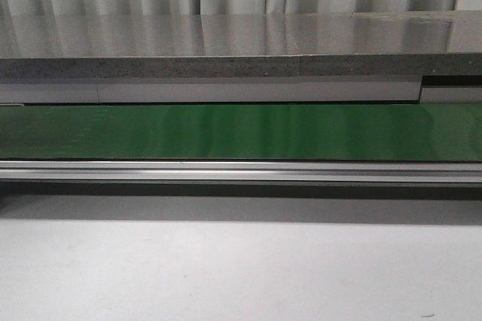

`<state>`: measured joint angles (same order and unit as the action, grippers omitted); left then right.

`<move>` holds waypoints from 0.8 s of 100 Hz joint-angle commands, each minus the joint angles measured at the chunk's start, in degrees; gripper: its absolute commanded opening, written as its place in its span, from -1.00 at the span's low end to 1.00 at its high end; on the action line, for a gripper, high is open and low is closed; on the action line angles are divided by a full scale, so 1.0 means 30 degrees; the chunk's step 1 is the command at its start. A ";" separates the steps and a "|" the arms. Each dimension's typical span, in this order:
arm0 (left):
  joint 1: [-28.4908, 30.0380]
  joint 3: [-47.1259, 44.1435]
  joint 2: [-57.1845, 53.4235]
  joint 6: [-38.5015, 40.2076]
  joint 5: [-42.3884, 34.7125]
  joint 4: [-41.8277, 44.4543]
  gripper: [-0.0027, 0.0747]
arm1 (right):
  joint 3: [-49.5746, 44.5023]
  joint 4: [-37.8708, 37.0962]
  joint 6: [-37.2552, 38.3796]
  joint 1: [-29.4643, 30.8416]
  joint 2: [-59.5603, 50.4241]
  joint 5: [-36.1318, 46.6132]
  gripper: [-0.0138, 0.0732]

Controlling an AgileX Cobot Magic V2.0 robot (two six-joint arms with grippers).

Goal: Move button from right to left
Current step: 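Release the button into the blue tray and raise the left gripper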

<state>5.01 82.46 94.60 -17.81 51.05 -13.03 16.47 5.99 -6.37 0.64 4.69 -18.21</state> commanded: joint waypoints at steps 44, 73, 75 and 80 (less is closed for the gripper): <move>-0.3101 -0.6078 -0.7941 0.0074 -0.5180 -0.2200 -0.98 | 0.0495 0.0054 -0.0001 0.0012 0.0225 0.1472 -0.84; -0.4202 -0.9444 -1.1929 0.0074 -0.7927 -0.2426 -0.98 | 0.0495 0.0054 -0.0001 0.0012 0.0225 0.1472 -0.84; -0.4242 -0.9673 -1.2216 0.0074 -0.8196 -0.2471 -0.98 | 0.0495 0.0054 -0.0001 0.0012 0.0225 0.1472 -0.84; -0.4326 -1.0147 -1.2809 0.0074 -0.8842 -0.2547 -0.98 | 0.0495 0.0054 -0.0001 0.0012 0.0225 0.1472 -0.84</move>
<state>-7.06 52.34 59.68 -17.81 31.67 -18.80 16.47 5.99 -6.37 0.64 4.69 -18.21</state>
